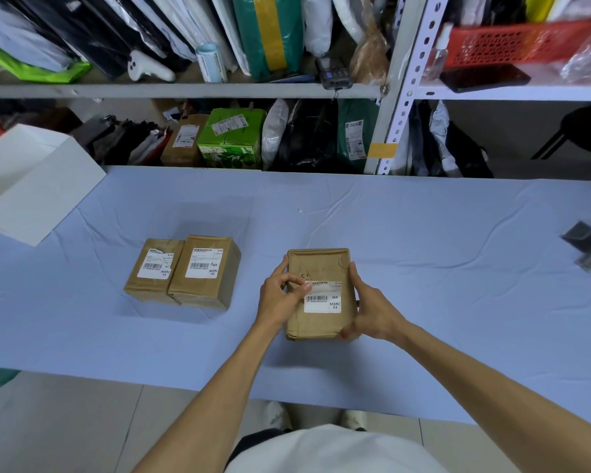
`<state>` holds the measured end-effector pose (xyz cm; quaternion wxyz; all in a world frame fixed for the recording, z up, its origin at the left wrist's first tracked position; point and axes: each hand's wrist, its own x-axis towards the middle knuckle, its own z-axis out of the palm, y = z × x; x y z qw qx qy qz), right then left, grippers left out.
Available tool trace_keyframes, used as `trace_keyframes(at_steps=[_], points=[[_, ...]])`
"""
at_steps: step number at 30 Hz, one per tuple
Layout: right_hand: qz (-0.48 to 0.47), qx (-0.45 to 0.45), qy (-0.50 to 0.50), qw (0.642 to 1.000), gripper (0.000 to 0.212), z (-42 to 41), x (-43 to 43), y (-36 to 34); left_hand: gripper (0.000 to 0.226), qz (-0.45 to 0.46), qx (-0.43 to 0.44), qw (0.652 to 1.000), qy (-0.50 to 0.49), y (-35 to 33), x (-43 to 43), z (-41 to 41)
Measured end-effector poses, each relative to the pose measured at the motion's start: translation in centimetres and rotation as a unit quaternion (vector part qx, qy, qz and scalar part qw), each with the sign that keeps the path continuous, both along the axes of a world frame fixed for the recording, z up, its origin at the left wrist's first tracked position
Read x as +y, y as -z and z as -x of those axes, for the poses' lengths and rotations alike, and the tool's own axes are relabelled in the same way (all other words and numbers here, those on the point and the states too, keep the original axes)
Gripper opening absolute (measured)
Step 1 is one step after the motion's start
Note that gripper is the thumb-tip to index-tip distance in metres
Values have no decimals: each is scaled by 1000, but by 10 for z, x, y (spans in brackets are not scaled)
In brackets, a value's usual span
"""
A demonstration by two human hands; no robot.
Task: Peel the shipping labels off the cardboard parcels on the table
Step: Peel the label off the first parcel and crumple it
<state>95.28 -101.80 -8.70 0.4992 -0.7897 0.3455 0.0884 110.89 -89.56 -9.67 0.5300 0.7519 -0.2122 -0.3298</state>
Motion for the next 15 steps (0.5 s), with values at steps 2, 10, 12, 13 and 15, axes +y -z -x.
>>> trace_keyframes(at_steps=[2,10,12,13,15], points=[[-3,0,-1,1000,147,0,1,1,17,1,4,1000,0,-1,1,0],[-10,11,-4,1000,146,0,1,1,14,-22,-6,1000,12,-11,-2,3],[-6,11,-5,1000,146,0,0,1,11,-22,-5,1000,14,-12,-3,3],[-6,12,-5,1000,146,0,0,0,10,-22,-4,1000,14,-12,-3,3],[-3,14,-7,1000,146,0,-1,0,9,-21,-1,1000,15,-13,-3,3]])
